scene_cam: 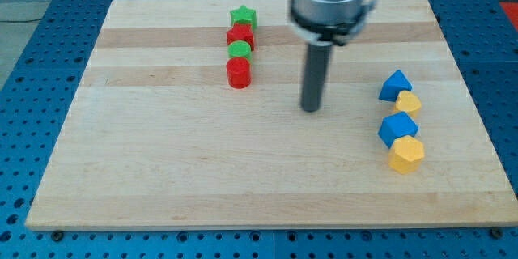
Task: Move the red circle diagonally to the blue triangle
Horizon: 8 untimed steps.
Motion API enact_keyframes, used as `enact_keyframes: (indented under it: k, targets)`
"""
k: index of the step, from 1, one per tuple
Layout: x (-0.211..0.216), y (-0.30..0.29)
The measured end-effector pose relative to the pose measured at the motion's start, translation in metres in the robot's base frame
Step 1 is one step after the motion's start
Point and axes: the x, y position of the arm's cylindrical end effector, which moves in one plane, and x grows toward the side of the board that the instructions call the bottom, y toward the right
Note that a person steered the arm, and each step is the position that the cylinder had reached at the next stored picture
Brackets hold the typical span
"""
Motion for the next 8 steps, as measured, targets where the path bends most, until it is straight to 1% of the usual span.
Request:
enact_keyframes:
  k: [1, 2, 3, 4, 7, 8]
  targets:
    - [0.0, -0.084]
    - [-0.004, -0.143]
    - [-0.029, -0.151]
    - [-0.056, -0.135]
    - [-0.072, -0.003]
    - [-0.072, 0.028]
